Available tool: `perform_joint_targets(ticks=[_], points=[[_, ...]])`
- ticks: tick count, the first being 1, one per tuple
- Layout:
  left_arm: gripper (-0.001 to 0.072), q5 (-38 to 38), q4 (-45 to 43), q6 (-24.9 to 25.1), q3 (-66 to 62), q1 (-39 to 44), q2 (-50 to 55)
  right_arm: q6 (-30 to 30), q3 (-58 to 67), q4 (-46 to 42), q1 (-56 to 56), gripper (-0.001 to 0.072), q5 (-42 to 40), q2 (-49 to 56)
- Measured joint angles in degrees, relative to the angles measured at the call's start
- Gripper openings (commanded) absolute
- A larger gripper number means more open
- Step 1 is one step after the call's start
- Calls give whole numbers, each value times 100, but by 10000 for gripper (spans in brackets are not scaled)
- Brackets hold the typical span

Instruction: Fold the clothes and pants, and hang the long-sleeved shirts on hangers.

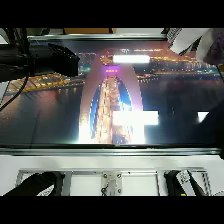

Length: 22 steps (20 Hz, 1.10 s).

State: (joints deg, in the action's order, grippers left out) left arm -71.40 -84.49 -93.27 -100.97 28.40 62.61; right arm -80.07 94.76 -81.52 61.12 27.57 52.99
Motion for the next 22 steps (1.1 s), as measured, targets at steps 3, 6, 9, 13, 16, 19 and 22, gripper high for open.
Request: perform_joint_targets(ticks=[3, 6, 9, 13, 16, 19, 22], points=[[20, 0, 2, 9, 0, 0, 0, -323, 20, -83, 354, 9, -11, 90], [20, -22, 7, 17, 0, 0, 0, -466, 28, -85, 520, 10, -24, 214], [20, -39, 31, 15, 0, 0, 0, -529, 31, -103, 586, 10, -22, 352], [20, -68, 48, 13, 0, 0, 0, -555, 31, -127, 616, 10, 50, 518], [20, -125, 52, -7, 0, 0, 0, -636, 35, -127, 623, 13, 37, 595], [20, -153, 63, -4, 0, 0, 0, -669, 37, -125, 623, 123, 44, 625], [20, -168, 63, -4, 0, 0, 0, -688, 35, -101, 623, 545, 70, 616]])
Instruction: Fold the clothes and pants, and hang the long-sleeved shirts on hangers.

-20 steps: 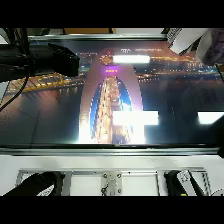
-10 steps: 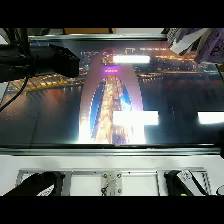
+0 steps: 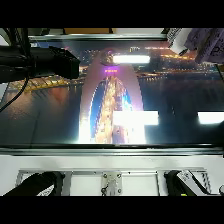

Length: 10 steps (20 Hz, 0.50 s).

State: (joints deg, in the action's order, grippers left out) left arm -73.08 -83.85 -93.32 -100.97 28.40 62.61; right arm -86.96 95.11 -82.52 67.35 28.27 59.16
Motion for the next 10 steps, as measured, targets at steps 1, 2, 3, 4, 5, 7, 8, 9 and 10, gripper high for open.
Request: perform_joint_targets(ticks=[1, 2, 3, 4, 5, 7, 8, 9, 10], points=[[20, 0, 0, 0, 0, 0, 0, -4, 0, 26, 2, 544, 0, -22], [20, 0, 0, 0, 0, 0, 0, -4, 0, 114, 0, 543, -2, -57], [20, 0, 0, 0, 0, 0, 0, -7, 0, 247, -2, 543, -2, -114], [20, 0, 0, 0, 0, 0, 0, -4, 0, 446, -4, 541, -2, -184], [20, -2, 0, 0, 0, 0, 0, -4, 0, 710, -4, 523, -2, -262], [20, -2, -2, 0, 0, 0, 0, -4, 0, 1410, -9, 523, -7, -404], [20, -2, -2, 2, 0, 0, 0, -4, -2, 1832, -35, 523, -7, -455], [20, -2, -2, 2, 0, 0, 0, 20, -4, 2275, -94, 523, 2, -492], [20, -4, -2, 2, 0, 0, 0, 177, -4, 2745, -201, 523, 31, -522]])
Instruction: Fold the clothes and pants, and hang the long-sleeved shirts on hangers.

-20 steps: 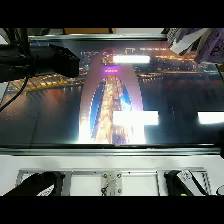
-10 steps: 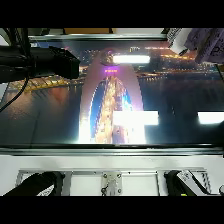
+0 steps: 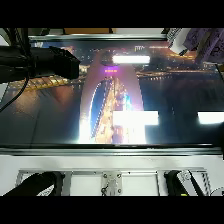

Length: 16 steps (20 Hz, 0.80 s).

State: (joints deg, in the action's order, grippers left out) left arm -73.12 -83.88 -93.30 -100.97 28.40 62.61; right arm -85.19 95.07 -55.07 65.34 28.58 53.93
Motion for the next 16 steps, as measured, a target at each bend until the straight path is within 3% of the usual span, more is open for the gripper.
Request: perform_joint_targets(ticks=[4, 8, 12, 16], points=[[20, 0, -11, 0, 2, 0, 2, 1512, 0, 1569, -863, 523, 732, -7], [20, 144, -11, -4, 348, 0, -116, 2852, -98, 2317, -2474, 523, 2179, 197], [20, 833, -11, -28, 1351, 0, -479, 3453, -595, 2518, -4623, 523, 3180, 470], [20, 1572, -9, -50, 2192, 0, -734, 3644, -1274, 2402, -6592, 523, 3727, 883]])
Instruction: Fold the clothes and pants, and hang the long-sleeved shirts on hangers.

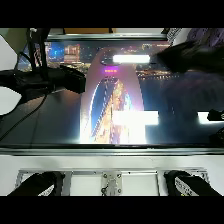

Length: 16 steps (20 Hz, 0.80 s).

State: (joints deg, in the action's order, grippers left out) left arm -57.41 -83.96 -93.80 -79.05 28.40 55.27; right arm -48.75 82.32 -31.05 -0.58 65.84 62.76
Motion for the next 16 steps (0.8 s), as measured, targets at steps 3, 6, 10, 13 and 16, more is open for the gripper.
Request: perform_joint_targets(ticks=[3, 6, 10, 13, 16], points=[[20, 269, 0, -15, 334, 0, -68, 63, -330, -94, -1038, 522, 155, 356], [20, 420, 2, -13, 549, 0, -94, 81, -455, -136, -1617, 135, 225, 627], [20, 492, 2, -13, 660, 0, -98, 81, -507, -164, -1871, 19, 289, 769], [20, 498, 2, -13, 686, 0, -98, 81, -518, -151, -1928, 18, 299, 804], [20, 514, 2, -11, 693, 0, -98, 81, -522, -127, -1947, 19, 315, 826]])
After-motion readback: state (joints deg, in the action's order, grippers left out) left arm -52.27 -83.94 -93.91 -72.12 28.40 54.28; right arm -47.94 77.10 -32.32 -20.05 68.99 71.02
